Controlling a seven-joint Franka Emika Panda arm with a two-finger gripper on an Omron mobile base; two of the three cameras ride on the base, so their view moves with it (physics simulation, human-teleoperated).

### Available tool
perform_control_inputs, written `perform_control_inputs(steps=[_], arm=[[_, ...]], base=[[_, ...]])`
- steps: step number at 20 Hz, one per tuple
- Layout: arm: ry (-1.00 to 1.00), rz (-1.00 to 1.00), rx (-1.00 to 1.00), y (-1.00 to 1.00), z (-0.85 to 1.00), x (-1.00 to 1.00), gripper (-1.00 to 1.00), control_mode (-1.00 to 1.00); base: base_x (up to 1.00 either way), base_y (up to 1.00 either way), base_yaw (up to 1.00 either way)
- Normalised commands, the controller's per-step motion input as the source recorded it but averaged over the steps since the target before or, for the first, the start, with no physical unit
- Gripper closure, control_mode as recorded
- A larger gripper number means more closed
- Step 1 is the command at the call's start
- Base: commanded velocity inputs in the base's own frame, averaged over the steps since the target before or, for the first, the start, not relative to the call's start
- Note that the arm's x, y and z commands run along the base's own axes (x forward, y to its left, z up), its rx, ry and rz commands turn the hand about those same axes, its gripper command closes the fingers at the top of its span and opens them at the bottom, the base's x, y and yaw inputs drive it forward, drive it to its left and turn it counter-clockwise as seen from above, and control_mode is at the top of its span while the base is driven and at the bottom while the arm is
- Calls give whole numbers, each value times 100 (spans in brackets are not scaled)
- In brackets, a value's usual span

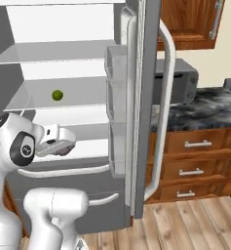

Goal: Place the cold items (eggplant and lime) from the fridge in one tupperware on the dining counter. Place the warm items (kebab skewer and hot dog) in the stove area in another tupperware.

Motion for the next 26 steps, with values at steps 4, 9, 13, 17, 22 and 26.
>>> perform_control_inputs(steps=[4, 9, 13, 17, 22, 26], arm=[[0, 0, 0, 0, 0, 0, 100, 100], [0, 0, 0, 0, 0, 0, 100, 100], [0, 0, 0, 0, 0, 0, 100, 100], [0, 0, 0, 0, 0, 0, 100, 100], [0, 0, 0, 0, 0, 0, 100, 100], [0, 0, 0, 0, 0, 0, 100, 100]], base=[[-64, 7, -50], [-59, 0, -61], [-58, 0, -64], [-66, -6, -66], [-74, -18, -64], [-74, -31, -51]])
